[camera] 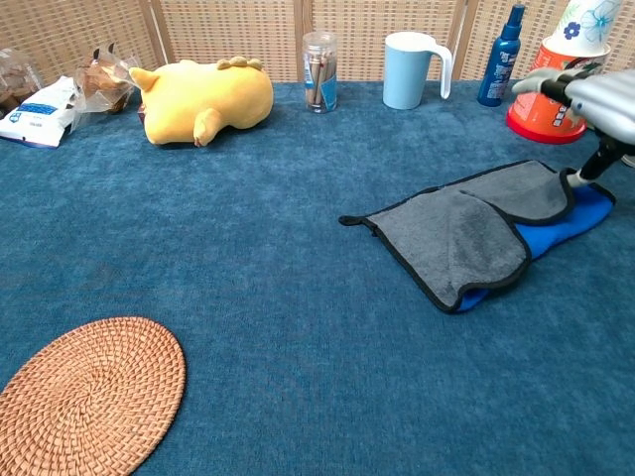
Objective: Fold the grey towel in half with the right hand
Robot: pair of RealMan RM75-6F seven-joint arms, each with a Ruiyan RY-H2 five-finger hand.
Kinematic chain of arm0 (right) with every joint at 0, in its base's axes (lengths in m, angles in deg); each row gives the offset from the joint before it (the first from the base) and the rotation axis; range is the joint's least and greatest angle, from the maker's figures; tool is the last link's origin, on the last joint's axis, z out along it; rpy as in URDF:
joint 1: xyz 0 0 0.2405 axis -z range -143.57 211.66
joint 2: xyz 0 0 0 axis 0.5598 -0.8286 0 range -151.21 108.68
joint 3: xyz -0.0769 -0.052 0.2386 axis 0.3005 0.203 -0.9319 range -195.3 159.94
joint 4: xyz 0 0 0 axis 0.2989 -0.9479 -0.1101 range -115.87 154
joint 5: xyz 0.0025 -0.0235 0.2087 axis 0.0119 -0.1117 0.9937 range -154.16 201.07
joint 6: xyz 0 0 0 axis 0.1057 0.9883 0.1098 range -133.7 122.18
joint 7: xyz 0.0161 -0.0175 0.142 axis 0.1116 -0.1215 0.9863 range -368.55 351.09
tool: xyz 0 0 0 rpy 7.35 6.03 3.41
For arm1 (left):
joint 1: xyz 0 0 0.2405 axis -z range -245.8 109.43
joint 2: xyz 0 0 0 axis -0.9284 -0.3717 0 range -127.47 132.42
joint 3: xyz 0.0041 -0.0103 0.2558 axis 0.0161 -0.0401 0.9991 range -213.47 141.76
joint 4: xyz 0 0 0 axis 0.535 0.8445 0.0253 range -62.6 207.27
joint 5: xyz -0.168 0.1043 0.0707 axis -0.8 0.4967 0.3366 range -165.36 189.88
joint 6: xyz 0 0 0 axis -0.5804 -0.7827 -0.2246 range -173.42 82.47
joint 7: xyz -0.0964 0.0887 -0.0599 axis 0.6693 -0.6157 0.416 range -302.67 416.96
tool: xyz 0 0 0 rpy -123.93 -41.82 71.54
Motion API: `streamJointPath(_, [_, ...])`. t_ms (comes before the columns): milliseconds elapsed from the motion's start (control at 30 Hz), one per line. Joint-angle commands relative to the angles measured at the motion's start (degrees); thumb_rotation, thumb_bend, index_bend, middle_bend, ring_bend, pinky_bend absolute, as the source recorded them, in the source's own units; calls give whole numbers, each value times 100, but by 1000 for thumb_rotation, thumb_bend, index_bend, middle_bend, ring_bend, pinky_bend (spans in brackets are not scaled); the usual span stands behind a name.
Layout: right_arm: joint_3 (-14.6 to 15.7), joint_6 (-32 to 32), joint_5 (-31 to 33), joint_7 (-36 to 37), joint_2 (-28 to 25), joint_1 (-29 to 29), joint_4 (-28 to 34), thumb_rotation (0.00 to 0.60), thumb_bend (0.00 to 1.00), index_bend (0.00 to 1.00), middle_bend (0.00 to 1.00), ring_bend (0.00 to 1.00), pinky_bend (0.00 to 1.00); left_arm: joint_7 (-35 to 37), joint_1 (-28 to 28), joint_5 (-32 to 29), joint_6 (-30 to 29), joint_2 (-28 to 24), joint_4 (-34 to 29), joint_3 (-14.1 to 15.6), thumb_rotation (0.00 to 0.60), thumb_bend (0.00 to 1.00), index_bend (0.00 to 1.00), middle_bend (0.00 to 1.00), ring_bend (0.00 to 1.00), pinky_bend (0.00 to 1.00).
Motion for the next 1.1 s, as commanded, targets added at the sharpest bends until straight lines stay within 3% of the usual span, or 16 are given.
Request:
streamJointPath(33, [-229, -144, 260, 64, 140, -99, -195, 600, 0, 0, 0, 0, 300, -25, 18, -23, 28, 9, -14, -8, 600, 132, 0, 0, 0, 0])
streamJointPath(300, [-876, -210, 1079, 84, 363, -162, -268, 600, 0, 0, 0, 0, 299, -168, 56, -66, 113, 55, -42, 0, 600, 131, 0, 0, 0, 0])
streamJointPath(467, [-1131, -298, 1728, -527, 466, -102, -286, 600, 8, 0, 0, 0, 299, -186, 44, -42, 81, 54, -57, 5, 600, 131, 0, 0, 0, 0])
streamJointPath(733, [-939, -489, 1976, -1010, 193, 105, 353, 600, 0, 0, 0, 0, 300, -131, 33, -9, 63, 28, -53, 17, 600, 131, 0, 0, 0, 0])
streamJointPath(1100, [-634, -78, 1728, -1192, -264, 402, 1495, 600, 0, 0, 0, 0, 306, -77, 20, 26, 18, 21, -51, 15, 600, 130, 0, 0, 0, 0])
